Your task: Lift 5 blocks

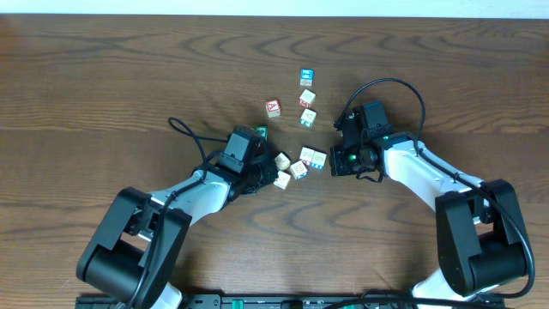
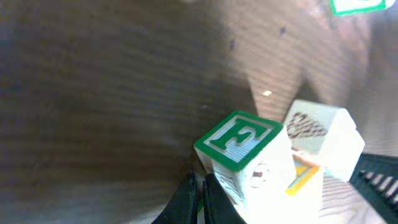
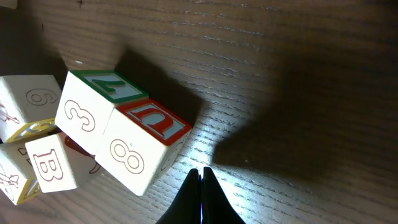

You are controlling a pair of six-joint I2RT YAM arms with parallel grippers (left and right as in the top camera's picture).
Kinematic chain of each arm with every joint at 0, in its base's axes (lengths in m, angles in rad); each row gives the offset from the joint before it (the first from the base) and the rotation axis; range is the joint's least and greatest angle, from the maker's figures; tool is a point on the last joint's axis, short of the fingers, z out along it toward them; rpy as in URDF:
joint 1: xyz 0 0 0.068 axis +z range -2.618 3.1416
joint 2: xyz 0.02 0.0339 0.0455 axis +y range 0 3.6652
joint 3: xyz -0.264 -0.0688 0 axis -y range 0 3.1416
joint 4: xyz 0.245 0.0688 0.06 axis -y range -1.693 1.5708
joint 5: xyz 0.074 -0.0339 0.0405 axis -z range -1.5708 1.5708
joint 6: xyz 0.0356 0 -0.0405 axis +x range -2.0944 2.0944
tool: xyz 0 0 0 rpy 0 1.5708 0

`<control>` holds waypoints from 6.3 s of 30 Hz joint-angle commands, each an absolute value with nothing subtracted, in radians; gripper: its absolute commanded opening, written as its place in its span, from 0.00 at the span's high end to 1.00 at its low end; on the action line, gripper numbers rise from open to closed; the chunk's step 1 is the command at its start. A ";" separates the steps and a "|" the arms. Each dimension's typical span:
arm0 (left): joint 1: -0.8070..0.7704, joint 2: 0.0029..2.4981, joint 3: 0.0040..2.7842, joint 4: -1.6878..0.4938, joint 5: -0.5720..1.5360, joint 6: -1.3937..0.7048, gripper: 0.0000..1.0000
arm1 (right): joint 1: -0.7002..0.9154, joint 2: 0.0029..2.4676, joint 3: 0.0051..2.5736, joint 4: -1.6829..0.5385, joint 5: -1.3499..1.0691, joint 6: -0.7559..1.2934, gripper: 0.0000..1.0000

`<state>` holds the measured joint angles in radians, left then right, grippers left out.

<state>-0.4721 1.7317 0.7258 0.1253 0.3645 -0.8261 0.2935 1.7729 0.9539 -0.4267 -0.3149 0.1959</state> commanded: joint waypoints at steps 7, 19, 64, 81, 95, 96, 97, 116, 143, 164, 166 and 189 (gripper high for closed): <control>-0.470 1.745 0.714 0.191 0.329 -0.851 0.93 | 0.313 1.779 0.950 -0.426 -0.311 0.205 0.99; -0.470 1.745 0.715 0.246 0.323 -0.838 0.93 | 0.313 1.779 0.950 -0.422 -0.319 0.210 0.99; -0.374 1.745 0.715 0.123 0.272 -0.685 0.92 | 0.346 1.779 0.950 -0.341 -0.256 0.163 0.99; -0.252 1.420 0.715 -0.147 0.233 -0.482 0.83 | 0.356 1.412 0.973 -0.654 -0.297 0.080 0.53; -0.263 1.188 0.715 -0.417 0.137 -0.442 0.53 | 0.530 1.547 0.973 -0.626 -0.147 0.068 0.33; -0.263 1.188 0.715 -0.420 0.137 -0.442 0.52 | 0.532 1.562 0.973 -0.620 -0.123 0.085 0.36; -0.263 1.188 0.715 -0.422 0.137 -0.442 0.52 | 0.533 1.577 0.973 -0.610 -0.112 0.096 0.37; -0.263 1.188 0.715 -0.422 0.102 -0.442 0.50 | 0.600 1.695 0.973 -0.482 -0.105 0.075 0.40; -0.263 1.188 0.715 -0.422 0.092 -0.442 0.50 | 0.650 1.700 0.973 -0.425 -0.057 0.138 0.49; -0.263 1.188 0.715 -0.430 0.092 -0.442 0.50 | 0.663 1.721 0.972 -0.391 0.003 0.146 0.54; -0.263 1.188 0.715 -0.430 0.092 -0.442 0.50 | 0.663 1.741 0.972 -0.385 0.002 0.153 0.55; -0.263 1.188 0.715 -0.430 0.065 -0.442 0.50 | 0.663 1.773 0.978 -0.381 0.002 0.153 0.55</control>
